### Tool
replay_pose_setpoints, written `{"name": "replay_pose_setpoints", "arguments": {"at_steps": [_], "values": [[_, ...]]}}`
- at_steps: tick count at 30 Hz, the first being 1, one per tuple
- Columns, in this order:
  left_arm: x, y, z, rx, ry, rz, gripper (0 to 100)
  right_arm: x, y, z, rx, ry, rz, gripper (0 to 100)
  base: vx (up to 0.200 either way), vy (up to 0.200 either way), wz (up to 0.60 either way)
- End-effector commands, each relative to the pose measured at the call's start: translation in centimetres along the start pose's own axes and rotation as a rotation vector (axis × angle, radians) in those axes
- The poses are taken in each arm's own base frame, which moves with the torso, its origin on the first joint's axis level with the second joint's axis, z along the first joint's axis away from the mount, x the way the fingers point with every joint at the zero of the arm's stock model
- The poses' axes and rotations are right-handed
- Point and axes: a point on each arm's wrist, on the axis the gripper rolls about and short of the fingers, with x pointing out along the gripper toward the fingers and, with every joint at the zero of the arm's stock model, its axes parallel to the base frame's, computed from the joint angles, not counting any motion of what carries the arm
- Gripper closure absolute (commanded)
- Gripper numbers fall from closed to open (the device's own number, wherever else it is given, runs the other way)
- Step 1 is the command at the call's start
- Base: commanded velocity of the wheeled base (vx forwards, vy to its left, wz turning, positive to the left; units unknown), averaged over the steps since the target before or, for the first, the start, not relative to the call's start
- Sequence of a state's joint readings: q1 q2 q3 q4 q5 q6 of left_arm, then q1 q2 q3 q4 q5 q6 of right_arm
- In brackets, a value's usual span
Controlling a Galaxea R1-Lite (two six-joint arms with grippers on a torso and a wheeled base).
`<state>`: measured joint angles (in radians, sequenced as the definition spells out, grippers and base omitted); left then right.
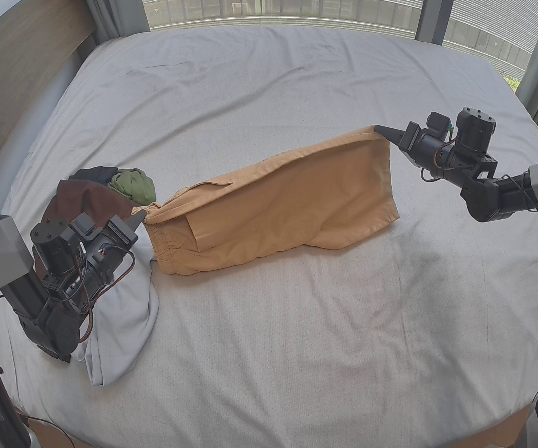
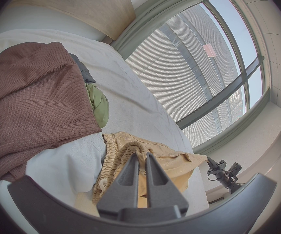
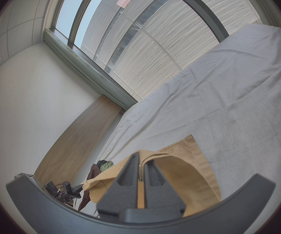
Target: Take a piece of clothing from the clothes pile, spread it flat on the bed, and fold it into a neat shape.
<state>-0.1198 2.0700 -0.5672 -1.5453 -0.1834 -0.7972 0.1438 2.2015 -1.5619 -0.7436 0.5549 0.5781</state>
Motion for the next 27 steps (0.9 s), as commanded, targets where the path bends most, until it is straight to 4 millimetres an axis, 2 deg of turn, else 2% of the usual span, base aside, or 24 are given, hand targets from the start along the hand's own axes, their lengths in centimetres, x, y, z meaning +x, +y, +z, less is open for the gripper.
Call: {"name": "replay_pose_setpoints", "arguments": {"at_steps": [1, 9, 18, 27], "values": [[0.3, 0.2, -0.2, -0.001, 0.003, 0.000, 100, 0.5, -0.9, -0.9, 0.011, 0.016, -0.008, 100, 0.000, 0.000, 0.00], [1.3, 0.7, -0.5, 0.000, -0.002, 0.001, 100, 1.0, -1.3, -0.8, 0.005, 0.001, -0.013, 100, 0.000, 0.000, 0.00], [1.5, 0.7, -0.6, 0.000, -0.002, -0.001, 100, 1.3, -2.2, -1.3, 0.008, 0.004, -0.020, 100, 0.000, 0.000, 0.00], [1.7, 1.0, -0.8, 0.003, 0.003, 0.005, 100, 1.7, -2.3, -1.2, 0.002, -0.003, -0.012, 100, 0.000, 0.000, 0.00]]}}
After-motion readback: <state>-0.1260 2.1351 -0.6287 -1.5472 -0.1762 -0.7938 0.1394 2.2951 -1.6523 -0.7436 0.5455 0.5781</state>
